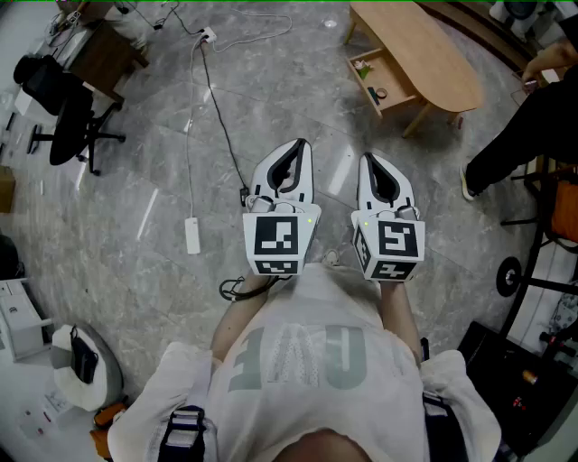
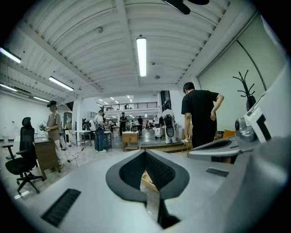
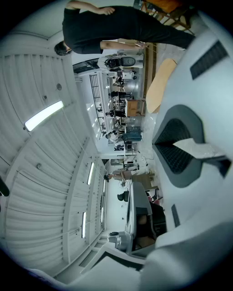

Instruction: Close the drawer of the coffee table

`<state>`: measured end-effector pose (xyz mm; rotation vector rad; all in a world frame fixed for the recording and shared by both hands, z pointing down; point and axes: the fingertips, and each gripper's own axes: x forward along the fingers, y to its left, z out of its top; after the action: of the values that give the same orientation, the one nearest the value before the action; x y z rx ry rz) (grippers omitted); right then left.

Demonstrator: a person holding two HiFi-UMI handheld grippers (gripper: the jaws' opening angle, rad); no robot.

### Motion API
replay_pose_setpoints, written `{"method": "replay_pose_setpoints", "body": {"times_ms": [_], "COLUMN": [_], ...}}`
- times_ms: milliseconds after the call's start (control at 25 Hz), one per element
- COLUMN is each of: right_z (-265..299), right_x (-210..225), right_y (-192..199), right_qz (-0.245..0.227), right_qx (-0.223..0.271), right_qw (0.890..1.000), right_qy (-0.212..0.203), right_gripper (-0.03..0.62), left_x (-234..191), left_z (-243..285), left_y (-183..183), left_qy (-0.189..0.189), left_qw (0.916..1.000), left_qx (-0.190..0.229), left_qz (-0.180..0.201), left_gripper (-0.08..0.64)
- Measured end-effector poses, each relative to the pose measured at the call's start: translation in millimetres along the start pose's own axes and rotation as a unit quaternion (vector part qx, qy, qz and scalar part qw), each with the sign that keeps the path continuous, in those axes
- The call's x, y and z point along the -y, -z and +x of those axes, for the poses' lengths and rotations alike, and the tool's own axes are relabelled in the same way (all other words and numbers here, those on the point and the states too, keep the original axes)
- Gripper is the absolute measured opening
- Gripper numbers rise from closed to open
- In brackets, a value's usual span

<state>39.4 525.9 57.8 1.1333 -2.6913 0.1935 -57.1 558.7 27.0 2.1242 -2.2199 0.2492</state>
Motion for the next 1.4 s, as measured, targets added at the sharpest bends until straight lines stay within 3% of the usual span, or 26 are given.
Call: {"method": "replay_pose_setpoints", "body": {"times_ms": [480, 720, 840, 1160, 1400], "right_z": [-11, -13, -11, 10, 70], "right_x": [24, 33, 42, 75, 107], "right_y": [4, 6, 4, 5, 5], "right_qz": [-0.004, 0.028, 0.023, 0.009, -0.003], "right_qx": [0.006, 0.017, 0.018, 0.008, 0.013], "right_qw": [1.0, 0.999, 1.0, 1.0, 0.999], "right_qy": [-0.007, -0.011, -0.003, 0.019, 0.032], "right_gripper": [0.006, 0.005, 0.006, 0.005, 0.006], "left_x": [23, 21, 19, 19, 1], "left_z": [4, 11, 21, 79, 147], "left_y": [-6, -8, -14, -20, -16], "left_qy": [-0.006, -0.003, 0.0, 0.024, 0.032], "left_qw": [1.0, 0.9998, 0.9996, 0.9984, 0.9964], "left_qx": [0.007, 0.016, 0.025, 0.041, 0.065], "left_qz": [-0.001, -0.005, -0.009, -0.03, -0.044], "left_gripper": [0.008, 0.008, 0.008, 0.008, 0.008]}}
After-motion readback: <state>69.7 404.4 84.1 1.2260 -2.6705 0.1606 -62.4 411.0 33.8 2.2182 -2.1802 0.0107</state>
